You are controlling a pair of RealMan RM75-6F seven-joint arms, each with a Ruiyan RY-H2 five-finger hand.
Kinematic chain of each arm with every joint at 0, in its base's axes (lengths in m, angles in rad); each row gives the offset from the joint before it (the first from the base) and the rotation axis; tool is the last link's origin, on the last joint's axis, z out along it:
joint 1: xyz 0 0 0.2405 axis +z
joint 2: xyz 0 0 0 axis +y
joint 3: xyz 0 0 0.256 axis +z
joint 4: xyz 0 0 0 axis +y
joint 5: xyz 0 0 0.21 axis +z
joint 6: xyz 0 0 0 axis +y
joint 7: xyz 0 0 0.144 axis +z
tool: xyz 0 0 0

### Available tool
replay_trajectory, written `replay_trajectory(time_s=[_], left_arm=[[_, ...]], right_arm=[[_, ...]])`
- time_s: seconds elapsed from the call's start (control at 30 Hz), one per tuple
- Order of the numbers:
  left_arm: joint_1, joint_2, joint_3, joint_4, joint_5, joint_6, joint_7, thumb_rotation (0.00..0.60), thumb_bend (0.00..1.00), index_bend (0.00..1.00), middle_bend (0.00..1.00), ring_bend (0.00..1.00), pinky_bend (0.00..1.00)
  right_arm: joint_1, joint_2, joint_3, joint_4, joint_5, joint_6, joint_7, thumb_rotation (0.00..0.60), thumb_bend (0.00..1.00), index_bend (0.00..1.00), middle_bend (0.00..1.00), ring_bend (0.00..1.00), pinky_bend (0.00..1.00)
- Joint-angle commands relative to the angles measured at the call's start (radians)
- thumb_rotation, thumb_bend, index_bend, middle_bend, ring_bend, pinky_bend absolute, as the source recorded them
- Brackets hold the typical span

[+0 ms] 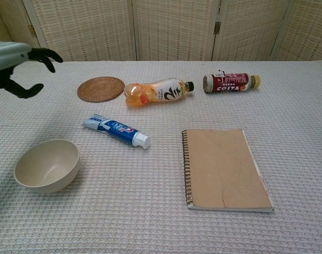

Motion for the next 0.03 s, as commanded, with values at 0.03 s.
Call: replay_trajectory(time_s=[0.03], left_arm=[[0.114,0.091,0.037,-0.078,0.093,0.130,-0.082,0.600,0.58,0.19,0.26,0.16,0.14]], right_arm=[[-0.051,0.048,-0.034,-0.013,0.020,0.011,0.010,0.600,0.26,0.00,0.00,0.00,0.00]])
